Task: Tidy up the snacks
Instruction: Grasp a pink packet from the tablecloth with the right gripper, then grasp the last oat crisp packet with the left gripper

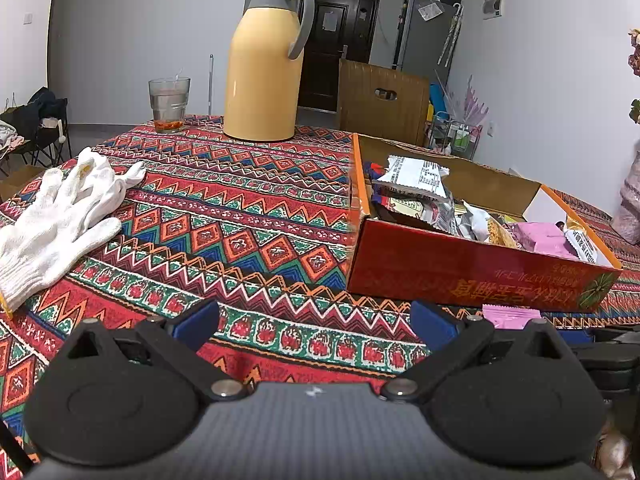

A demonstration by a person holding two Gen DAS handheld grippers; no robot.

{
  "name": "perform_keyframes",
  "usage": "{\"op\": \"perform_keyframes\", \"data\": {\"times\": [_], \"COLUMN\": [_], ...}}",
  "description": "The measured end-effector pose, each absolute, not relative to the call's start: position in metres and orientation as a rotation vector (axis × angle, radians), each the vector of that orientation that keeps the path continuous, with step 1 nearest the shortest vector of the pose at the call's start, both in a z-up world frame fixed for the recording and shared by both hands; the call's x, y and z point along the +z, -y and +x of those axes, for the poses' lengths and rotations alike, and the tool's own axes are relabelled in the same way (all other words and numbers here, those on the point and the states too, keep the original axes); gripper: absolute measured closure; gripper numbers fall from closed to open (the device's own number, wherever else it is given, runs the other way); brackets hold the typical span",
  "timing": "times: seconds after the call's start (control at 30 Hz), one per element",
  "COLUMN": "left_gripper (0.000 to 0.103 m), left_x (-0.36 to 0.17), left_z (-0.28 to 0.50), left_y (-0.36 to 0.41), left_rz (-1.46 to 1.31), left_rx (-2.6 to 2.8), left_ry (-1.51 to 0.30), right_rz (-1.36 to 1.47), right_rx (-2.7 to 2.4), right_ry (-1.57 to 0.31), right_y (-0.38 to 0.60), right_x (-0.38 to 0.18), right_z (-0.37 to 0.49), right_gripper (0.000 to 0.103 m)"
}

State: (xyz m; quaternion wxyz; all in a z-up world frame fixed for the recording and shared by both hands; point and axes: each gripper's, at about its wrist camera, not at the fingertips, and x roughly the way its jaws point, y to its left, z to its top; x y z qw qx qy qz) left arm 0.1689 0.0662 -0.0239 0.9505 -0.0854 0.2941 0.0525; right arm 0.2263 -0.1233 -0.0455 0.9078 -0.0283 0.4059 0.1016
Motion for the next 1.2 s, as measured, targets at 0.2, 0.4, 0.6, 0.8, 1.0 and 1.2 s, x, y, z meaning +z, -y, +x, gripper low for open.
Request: {"op": "perform_keyframes", "data": {"times": [0.2,0.4,0.6,0.8,1.0,1.2], "left_gripper": [0.0,0.0,0.0,0.0,0.0,0.0], "left_x": [-0.025,-0.025,-0.028,-0.027,-0.018,-0.013], "left_z": [0.17,0.171,0.173,0.174,0.164,0.149], "left_y": [-0.067,-0.067,-0.066,-0.063,-0.044,-0.011], "left_rz": [-0.177,-0.176,-0.172,-0.157,-0.116,-0.081], "left_rx": [0.106,0.109,0.113,0.109,0.066,-0.011], "left_ry": [-0.604,-0.609,-0.621,-0.631,-0.643,-0.675], "right_rz": [-0.037,0.013,0.048,0.086,0.093,0.106], "right_rx": [0.195,0.17,0.136,0.09,0.054,0.054], "right_ry": [-0.775,-0.7,-0.651,-0.631,-0.622,-0.603], "right_y": [0.134,0.156,0.185,0.219,0.245,0.257], "right_x": [-0.039,-0.024,-0.017,-0.021,-0.029,-0.035], "right_z": [0.216,0.207,0.185,0.154,0.126,0.109], "right_gripper": [0.042,0.042,0.042,0.042,0.042,0.042]}}
